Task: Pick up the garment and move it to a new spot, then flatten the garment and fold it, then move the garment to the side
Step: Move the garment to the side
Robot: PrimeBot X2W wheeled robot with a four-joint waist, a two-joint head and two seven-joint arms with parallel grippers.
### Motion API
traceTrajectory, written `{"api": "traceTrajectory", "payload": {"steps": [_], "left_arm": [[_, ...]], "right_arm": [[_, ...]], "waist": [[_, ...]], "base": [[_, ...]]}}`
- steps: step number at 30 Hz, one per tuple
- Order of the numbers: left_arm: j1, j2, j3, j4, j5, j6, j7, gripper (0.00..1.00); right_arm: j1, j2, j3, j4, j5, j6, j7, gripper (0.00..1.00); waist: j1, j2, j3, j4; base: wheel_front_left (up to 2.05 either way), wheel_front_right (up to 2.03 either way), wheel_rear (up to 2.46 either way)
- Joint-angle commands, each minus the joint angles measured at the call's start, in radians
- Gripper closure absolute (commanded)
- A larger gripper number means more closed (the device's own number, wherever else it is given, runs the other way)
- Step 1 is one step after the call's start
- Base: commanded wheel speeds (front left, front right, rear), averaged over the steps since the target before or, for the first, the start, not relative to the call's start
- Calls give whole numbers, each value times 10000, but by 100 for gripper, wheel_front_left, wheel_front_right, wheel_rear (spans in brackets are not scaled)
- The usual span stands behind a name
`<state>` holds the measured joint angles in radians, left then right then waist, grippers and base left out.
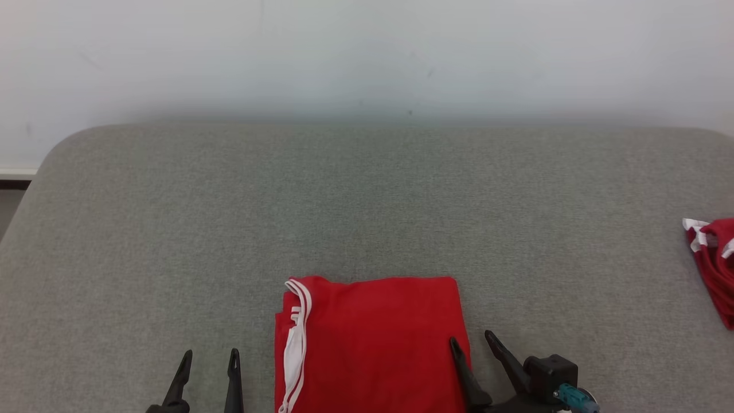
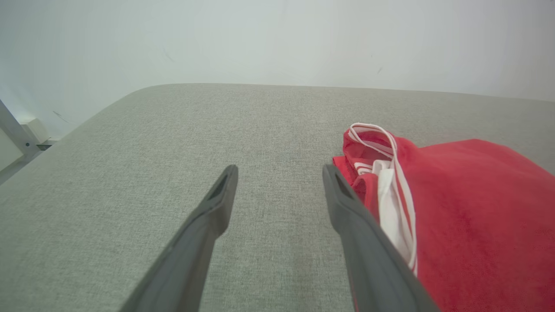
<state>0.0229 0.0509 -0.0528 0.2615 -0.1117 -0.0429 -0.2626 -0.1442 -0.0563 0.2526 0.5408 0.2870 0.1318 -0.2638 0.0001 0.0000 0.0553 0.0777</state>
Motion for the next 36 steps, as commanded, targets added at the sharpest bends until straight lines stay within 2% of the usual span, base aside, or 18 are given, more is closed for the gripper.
{"api": "traceTrajectory", "payload": {"steps": [1,8,13,14,15,16,17,18,22,28,33,36], "left_arm": [[-105,-9,-2,2,6,52,-28,0],[-244,-9,-95,-38,6,61,-28,0],[-276,-9,-180,-40,-40,111,-28,0],[-294,-10,-189,-33,-37,115,-28,0],[-315,-9,-192,-28,-39,120,-28,0],[-332,-9,-192,-20,-34,124,-28,0],[-347,-9,-191,-14,-19,118,-28,0],[-356,-9,-178,-8,-1,113,-28,0],[-359,-9,-114,6,66,78,-28,0],[-198,-10,-73,-1,180,-23,-28,0],[-136,-9,68,10,279,-142,-28,0],[-127,-10,133,7,352,-170,-28,0]], "right_arm": [[-169,-49,-3,149,51,-24,3,0],[-596,-24,65,1135,371,-24,4,0],[-975,-3,471,2025,874,-24,21,1],[-1031,4,616,2200,1072,-24,29,21],[-1107,14,728,2316,1240,-24,38,32],[-1163,19,874,2465,1355,-24,44,71],[-1230,28,987,2576,1469,-24,46,91],[-1282,27,1066,2645,1618,-24,44,100],[-1533,-109,1171,2648,1867,-24,32,100],[-1395,-261,669,2170,1877,-26,3,100],[-1284,-208,364,1895,1664,-26,1,100],[-1231,-165,325,1823,1586,-26,1,100]], "waist": [[-1,0,190,230],[-1,0,399,450],[-1,0,534,511],[-1,0,553,512],[-1,0,564,510],[-1,0,569,505],[-1,0,572,495],[-1,0,573,483],[-1,0,539,380],[-1,0,399,-48],[-1,0,385,-966],[-1,0,360,-1847]], "base": [[0,0,0],[0,0,0],[0,0,0],[0,0,0],[0,0,0],[0,0,0],[0,0,0],[0,0,0],[0,0,0],[0,0,0],[0,0,0],[0,0,0]]}}
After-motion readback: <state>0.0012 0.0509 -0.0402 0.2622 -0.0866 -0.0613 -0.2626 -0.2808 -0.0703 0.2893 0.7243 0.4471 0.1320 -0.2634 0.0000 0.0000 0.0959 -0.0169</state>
